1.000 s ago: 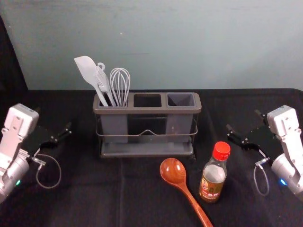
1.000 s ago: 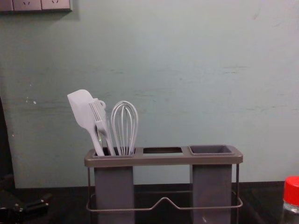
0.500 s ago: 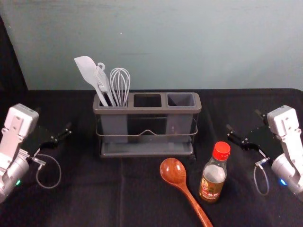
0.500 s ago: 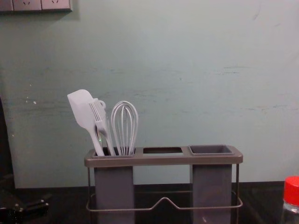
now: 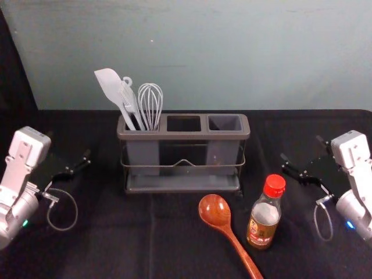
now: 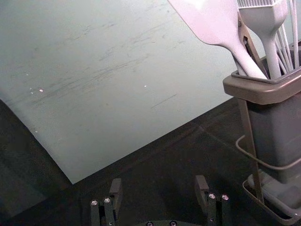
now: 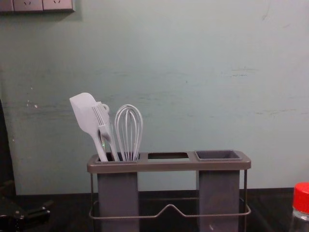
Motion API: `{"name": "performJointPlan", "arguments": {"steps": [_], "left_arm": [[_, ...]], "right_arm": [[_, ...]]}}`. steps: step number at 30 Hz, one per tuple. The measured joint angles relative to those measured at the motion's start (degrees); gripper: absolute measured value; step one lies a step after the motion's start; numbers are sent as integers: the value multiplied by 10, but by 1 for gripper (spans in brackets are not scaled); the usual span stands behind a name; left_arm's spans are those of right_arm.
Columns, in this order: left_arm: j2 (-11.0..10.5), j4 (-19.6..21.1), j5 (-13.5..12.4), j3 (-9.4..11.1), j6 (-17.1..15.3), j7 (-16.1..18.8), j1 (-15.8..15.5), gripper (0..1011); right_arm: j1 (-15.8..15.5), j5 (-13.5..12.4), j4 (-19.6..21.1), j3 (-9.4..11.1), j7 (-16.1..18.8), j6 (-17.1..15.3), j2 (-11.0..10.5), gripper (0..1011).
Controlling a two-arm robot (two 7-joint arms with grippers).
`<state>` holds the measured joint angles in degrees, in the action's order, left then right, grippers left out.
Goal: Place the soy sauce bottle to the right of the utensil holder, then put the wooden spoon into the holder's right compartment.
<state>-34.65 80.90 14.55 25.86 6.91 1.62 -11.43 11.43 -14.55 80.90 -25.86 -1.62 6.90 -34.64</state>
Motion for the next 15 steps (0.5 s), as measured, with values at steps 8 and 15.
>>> {"name": "performJointPlan", "arguments": {"steps": [8,15], "left_arm": [[0,0,0,0,0,0,0,1011],[0,0,0,0,0,0,0,1011]], "right_arm": [[0,0,0,0,0,0,0,1003],[0,0,0,0,0,0,0,1002]]}}
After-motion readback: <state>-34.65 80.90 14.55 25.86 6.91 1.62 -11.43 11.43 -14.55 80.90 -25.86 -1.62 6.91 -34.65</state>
